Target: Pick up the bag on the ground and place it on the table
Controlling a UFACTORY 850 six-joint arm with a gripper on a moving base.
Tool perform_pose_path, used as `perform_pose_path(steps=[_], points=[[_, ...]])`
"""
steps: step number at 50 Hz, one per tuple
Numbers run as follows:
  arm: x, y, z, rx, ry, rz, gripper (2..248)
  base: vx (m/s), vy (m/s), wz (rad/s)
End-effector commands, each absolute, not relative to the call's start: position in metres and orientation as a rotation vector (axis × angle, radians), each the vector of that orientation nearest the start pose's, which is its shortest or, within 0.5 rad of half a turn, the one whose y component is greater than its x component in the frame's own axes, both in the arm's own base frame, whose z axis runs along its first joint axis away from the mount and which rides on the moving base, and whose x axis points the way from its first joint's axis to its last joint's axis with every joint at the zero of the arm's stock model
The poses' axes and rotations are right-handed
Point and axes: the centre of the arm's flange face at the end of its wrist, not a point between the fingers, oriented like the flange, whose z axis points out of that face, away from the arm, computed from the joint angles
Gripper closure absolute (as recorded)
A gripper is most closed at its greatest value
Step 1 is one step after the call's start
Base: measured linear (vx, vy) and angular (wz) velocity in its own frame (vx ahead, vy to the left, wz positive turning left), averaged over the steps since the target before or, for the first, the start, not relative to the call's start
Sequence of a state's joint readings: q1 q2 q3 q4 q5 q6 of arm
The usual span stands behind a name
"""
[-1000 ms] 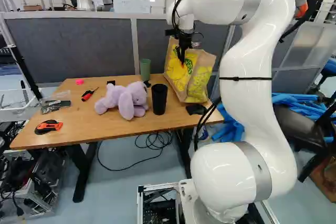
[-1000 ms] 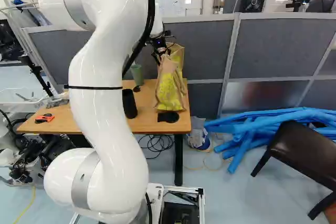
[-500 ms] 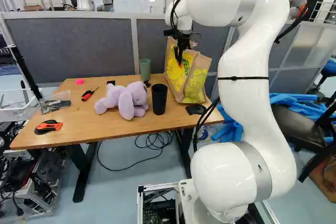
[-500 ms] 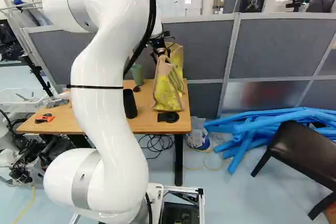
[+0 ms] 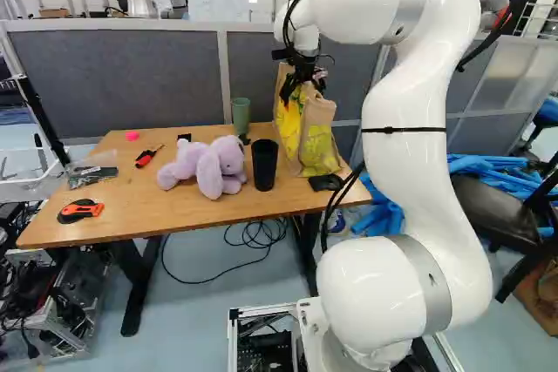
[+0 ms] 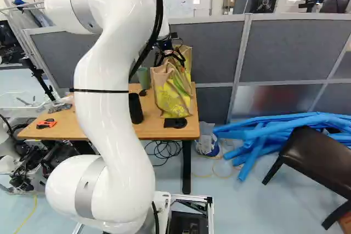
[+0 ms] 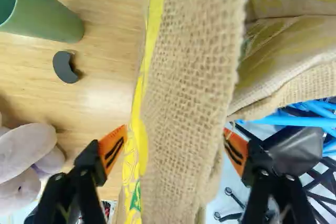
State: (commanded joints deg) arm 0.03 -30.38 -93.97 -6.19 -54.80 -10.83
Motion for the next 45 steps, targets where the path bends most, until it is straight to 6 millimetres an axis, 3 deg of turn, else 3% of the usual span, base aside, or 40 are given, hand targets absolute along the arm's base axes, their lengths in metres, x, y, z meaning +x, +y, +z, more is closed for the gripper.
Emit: perform_pose_path(steps=[3,4,45], points=[[0.658,-0.008,0.560,-3.216,-0.396,-0.242,22,0.000,0.000,0.000],[0.658,-0.008,0.562,-3.216,-0.396,-0.245,3,0.000,0.000,0.000],[0.637,-0.008,0.621,-3.213,-0.388,-0.395,3,0.000,0.000,0.000]])
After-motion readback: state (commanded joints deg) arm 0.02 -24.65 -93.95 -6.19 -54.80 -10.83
